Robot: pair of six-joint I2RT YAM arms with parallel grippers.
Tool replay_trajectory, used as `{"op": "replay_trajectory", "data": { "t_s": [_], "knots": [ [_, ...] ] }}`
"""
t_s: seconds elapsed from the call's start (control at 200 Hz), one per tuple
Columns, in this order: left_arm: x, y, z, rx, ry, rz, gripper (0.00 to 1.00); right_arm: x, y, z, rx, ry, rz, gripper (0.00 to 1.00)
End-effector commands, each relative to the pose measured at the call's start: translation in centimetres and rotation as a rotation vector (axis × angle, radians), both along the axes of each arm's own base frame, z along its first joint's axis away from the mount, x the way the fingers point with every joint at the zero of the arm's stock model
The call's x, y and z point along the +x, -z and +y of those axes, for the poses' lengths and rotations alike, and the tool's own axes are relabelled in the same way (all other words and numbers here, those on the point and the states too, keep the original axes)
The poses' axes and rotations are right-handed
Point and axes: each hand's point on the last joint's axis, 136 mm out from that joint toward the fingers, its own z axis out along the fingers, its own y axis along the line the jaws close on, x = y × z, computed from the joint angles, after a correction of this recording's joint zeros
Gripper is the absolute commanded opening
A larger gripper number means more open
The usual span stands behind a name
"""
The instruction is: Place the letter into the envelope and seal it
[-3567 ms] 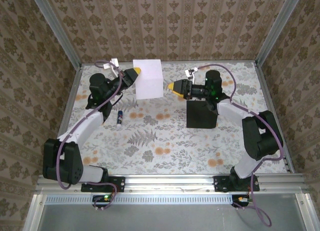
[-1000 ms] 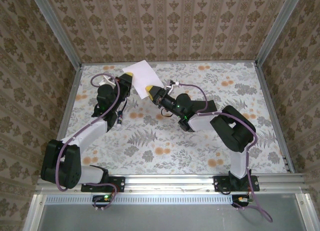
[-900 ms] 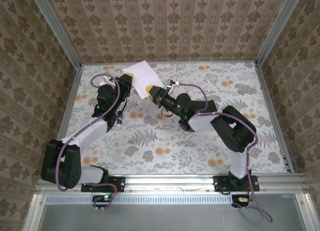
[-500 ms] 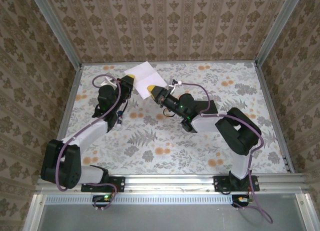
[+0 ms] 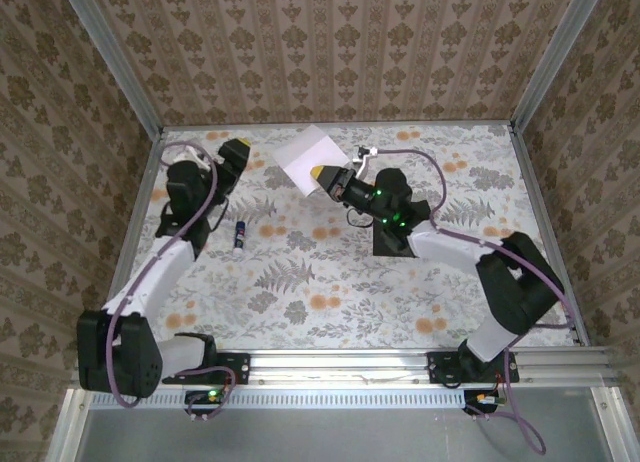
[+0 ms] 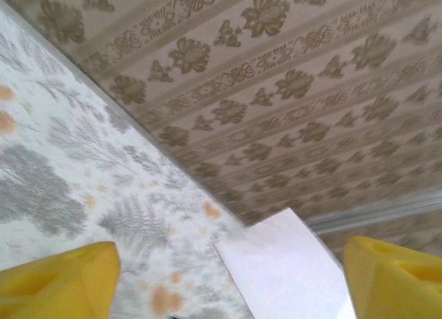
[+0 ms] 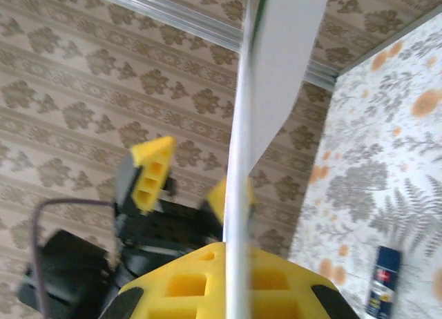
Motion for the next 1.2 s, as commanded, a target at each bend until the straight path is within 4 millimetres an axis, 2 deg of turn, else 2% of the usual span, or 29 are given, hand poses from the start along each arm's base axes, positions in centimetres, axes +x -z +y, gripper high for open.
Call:
{"op": "replay_trajectory", "data": {
  "t_s": [0.0, 0.085, 0.19, 0.26, 0.525, 0.67, 0.9, 1.195],
  "knots": [
    [-2.0, -3.9, 0.5, 0.302, 0.131, -0.074, 0.90, -1.2, 0.1, -1.0, -0.201, -0.077, -0.037, 0.00],
    [-2.6, -5.2, 0.1, 0.436, 0.232, -0.101, 0.98, -1.6, 0.2, -2.1, -0.269, -0.125, -0.035, 0.00],
    [-3.4, -5.8, -2.4, 0.464, 0.432, -0.140, 1.00, -1.8, 0.1, -3.1, -0.319, -0.195, -0.038, 0.00],
    [-3.9, -5.3, -4.2, 0.429, 0.566, -0.150, 1.00, -2.2, 0.0, -3.2, -0.344, -0.253, -0.035, 0.00],
    [-5.3, -2.5, -10.1, 0.414, 0.816, -0.183, 1.00, -3.6, -1.0, -2.6, -0.349, -0.401, -0.079, 0.00],
    [-6.2, -2.2, -12.8, 0.359, 0.920, -0.215, 1.00, -3.8, -0.9, -2.3, -0.341, -0.451, -0.080, 0.00],
    [-6.1, -0.8, -13.7, 0.350, 0.944, -0.188, 1.00, -3.6, -0.9, -2.4, -0.324, -0.466, -0.081, 0.00],
    [-5.8, 1.5, -13.7, 0.361, 0.958, -0.116, 1.00, -3.3, -1.9, -2.2, -0.297, -0.464, -0.104, 0.00]
  ]
}}
